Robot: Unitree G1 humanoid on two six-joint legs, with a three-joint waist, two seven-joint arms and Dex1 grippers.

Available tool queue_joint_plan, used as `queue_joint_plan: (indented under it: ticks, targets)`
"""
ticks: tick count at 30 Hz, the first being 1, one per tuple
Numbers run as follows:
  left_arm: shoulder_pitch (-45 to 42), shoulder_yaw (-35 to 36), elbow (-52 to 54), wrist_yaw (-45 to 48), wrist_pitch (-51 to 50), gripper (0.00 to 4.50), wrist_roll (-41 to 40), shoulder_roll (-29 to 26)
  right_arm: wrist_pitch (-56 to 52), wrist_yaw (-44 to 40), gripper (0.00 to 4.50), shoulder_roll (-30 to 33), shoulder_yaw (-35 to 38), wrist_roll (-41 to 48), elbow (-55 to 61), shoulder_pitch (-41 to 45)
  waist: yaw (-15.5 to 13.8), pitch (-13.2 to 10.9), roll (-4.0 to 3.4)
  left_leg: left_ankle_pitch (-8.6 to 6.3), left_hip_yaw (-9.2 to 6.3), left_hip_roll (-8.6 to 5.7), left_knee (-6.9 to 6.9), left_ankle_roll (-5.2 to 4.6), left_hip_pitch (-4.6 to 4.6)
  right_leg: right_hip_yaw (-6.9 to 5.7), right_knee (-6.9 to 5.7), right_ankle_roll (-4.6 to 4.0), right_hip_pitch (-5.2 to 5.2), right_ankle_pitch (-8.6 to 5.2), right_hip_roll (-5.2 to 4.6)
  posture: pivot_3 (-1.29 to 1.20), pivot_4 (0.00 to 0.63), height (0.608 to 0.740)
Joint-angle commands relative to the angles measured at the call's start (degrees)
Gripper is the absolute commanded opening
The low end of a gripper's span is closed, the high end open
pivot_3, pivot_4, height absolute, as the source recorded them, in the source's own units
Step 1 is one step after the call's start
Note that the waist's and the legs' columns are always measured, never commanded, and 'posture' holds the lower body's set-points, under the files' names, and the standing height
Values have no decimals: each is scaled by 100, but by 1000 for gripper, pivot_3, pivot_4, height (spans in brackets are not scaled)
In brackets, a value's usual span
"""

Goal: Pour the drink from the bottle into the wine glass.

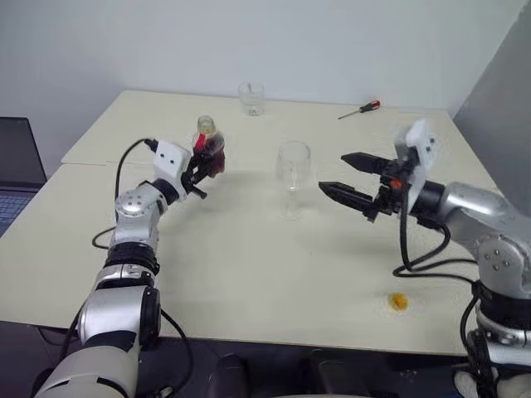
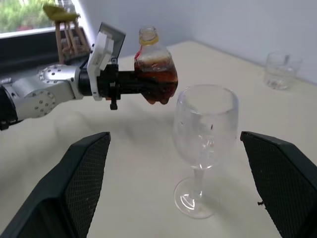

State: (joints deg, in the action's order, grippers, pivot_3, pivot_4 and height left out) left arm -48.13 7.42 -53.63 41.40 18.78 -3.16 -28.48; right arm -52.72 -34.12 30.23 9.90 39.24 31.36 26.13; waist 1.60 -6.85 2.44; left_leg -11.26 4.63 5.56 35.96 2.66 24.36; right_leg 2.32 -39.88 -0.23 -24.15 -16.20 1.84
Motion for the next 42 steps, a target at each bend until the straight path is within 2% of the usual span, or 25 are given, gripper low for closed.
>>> queue_joint_plan:
  ticks: [1,5,16,30,42]
  targets:
    - [-326,-133,504,-178,186,736,135,-89,718,198,4500,-130,131,-237,492,-579,6,-7,-1,0,-3,1,1,0,-1,-1,0,1,3,-1,0,0,150,740]
    - [-714,-307,386,-340,330,640,331,-135,983,303,4500,-18,-184,-629,536,-1118,20,-50,4,0,0,-2,5,0,-7,1,-5,8,2,2,0,0,150,740]
    - [-1590,-1085,-577,-667,1292,638,1310,-212,1172,825,4500,-554,-350,-458,830,-1135,16,-105,11,1,13,-5,4,-1,-15,4,1,11,4,6,4,0,150,740]
    - [-2033,-1669,-1146,-1605,1921,638,2135,-189,1445,1157,4500,-642,-807,-882,896,-1251,12,-129,14,1,11,-3,5,0,-7,4,0,11,-1,5,3,0,150,740]
    - [-2291,-2181,-1333,-2353,2245,637,2858,-237,1385,1238,4500,-593,-809,-852,938,-1215,11,-130,15,1,12,-4,5,0,-7,4,0,11,-1,5,2,0,150,740]
